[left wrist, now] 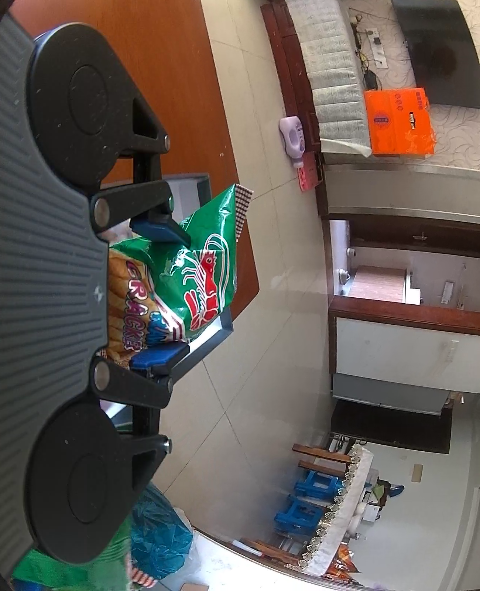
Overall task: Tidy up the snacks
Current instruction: 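Open left to drop the shrimp cracker bag while right drops the green bag into the box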
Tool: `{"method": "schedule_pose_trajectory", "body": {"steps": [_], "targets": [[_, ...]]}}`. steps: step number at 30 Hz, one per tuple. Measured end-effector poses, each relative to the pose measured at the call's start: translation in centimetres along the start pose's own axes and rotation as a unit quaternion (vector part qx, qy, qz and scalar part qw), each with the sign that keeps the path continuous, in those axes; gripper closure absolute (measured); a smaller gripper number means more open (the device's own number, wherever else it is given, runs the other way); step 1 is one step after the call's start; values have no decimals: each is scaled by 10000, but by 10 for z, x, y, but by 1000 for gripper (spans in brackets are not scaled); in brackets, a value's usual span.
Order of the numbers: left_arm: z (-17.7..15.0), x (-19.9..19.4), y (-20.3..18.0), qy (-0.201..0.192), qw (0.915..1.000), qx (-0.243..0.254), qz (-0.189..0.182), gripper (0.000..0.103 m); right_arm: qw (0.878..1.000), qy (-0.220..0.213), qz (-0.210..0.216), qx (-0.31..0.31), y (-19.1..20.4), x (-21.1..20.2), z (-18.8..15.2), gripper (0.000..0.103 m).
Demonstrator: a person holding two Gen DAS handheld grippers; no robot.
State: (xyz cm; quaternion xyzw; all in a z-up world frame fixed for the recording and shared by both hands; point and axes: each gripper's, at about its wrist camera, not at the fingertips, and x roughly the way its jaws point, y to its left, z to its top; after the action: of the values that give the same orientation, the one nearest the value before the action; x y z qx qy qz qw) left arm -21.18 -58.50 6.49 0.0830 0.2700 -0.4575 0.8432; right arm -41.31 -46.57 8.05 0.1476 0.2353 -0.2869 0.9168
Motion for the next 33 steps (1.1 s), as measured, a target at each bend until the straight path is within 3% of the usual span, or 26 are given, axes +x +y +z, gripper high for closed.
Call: {"method": "schedule_pose_trajectory", "body": {"steps": [14,17,19,22,33], "targets": [[-2,35,-1,196,9996,-100,-186,40,9999,126,109,-41,-3,13,7,48],[-4,34,-1,186,9995,-91,-221,35,9998,128,114,-39,-5,12,7,48],[-5,33,-2,146,9996,-88,-227,26,9998,130,123,-52,-5,12,7,48],[-8,27,2,116,9997,-61,-210,18,9998,138,140,-77,-5,14,5,48],[-17,-26,28,-198,9995,-183,-141,15,9993,209,306,-87,-8,22,5,48]]}}
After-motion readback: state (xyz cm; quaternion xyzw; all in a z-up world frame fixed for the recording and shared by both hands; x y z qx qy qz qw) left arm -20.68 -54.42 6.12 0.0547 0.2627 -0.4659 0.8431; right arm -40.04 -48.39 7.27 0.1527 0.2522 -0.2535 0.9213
